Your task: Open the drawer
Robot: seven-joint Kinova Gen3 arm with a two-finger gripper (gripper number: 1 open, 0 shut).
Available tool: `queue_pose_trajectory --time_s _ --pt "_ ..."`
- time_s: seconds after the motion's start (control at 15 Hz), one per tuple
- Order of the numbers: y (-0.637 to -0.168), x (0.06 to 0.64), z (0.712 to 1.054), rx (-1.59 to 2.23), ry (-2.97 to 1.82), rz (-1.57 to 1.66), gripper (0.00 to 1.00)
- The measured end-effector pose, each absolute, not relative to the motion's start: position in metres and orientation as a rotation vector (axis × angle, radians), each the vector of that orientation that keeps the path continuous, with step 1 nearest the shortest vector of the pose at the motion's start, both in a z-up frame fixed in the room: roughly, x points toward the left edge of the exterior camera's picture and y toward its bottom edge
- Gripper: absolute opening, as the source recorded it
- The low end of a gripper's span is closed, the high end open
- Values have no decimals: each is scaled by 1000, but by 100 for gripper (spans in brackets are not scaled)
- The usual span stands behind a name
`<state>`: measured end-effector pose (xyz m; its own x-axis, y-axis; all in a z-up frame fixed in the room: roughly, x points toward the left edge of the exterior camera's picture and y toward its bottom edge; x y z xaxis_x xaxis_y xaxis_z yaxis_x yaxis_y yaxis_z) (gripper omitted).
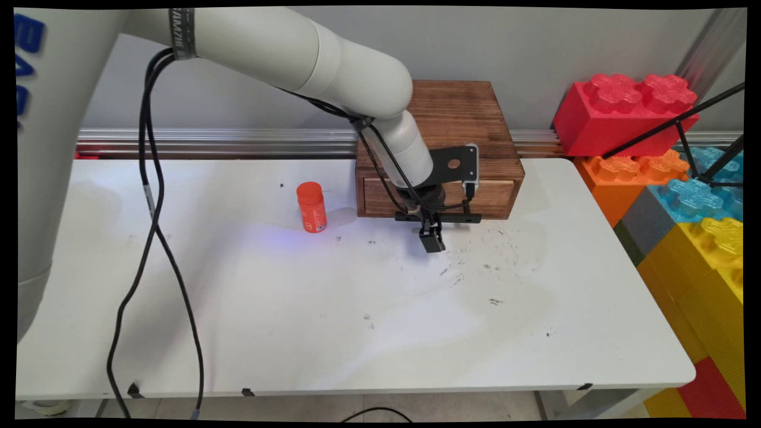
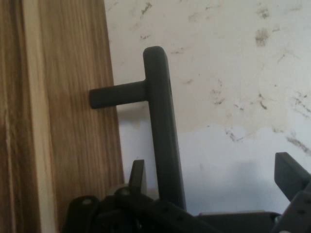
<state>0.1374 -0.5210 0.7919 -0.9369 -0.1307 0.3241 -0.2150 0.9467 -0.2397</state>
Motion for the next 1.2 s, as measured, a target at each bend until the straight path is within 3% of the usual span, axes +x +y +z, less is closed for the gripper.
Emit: queue_pose_trajectory --time_s 1.2 --pt "-521 131 777 353 -2766 356 100"
